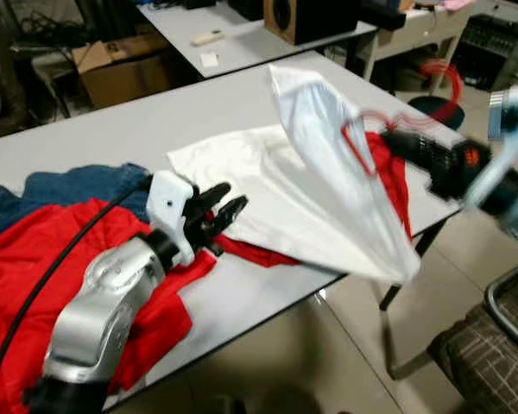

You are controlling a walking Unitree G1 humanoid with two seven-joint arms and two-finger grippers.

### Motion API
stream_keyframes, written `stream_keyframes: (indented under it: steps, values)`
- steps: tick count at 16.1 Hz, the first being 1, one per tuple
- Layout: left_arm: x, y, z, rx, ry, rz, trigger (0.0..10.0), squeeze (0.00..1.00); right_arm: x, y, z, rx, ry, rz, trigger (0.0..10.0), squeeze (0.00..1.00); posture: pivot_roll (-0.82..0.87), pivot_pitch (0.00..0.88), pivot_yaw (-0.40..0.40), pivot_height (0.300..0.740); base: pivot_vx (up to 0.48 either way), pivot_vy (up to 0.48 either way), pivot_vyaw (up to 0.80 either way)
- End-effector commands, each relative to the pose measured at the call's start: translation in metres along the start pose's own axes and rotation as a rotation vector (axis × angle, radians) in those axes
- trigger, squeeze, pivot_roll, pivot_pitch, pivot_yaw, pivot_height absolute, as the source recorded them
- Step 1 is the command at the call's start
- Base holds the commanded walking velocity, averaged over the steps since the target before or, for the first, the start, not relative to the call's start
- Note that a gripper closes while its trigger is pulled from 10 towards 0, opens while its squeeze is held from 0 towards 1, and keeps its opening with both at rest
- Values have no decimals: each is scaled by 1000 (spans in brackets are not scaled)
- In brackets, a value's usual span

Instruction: Hang hanger

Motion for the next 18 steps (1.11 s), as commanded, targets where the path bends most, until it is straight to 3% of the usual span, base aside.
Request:
stream_keyframes:
  steps: [1,2,4,9,14,18]
  values:
    - [-2,-4,3,21,3,19,10000,0,2,-3,9,6,-55,27,10000,0,19,5,72,740,0,0,0]
    - [-8,-9,1,37,5,50,10000,0,-1,-8,5,-102,-99,52,10000,0,19,3,65,740,0,0,0]
    - [-12,-9,-1,57,3,69,10000,0,-10,-9,4,-178,-132,72,10000,0,22,1,58,740,0,0,0]
    - [-18,-6,-12,61,-5,88,10000,0,-35,-13,26,-150,-120,153,10000,0,21,3,54,740,0,0,0]
    - [-17,-5,-16,49,-5,82,10000,0,-29,-23,31,-120,-96,155,10000,0,16,0,50,740,0,0,0]
    - [-19,-5,-20,38,2,90,10000,0,-38,-29,34,-119,-69,183,10000,0,18,0,50,740,0,0,0]
Point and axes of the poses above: a point about 5 cm out from each wrist's last joint towards the gripper, its own y axis pointing out of the wrist towards the gripper, its own x axis along the axis of the wrist's last joint, z = x × y, the point moved 4 cm from there along y, pointing out of the wrist towards the gripper, and after that the axes turned 6 degrees about y, right-handed, at the moved point
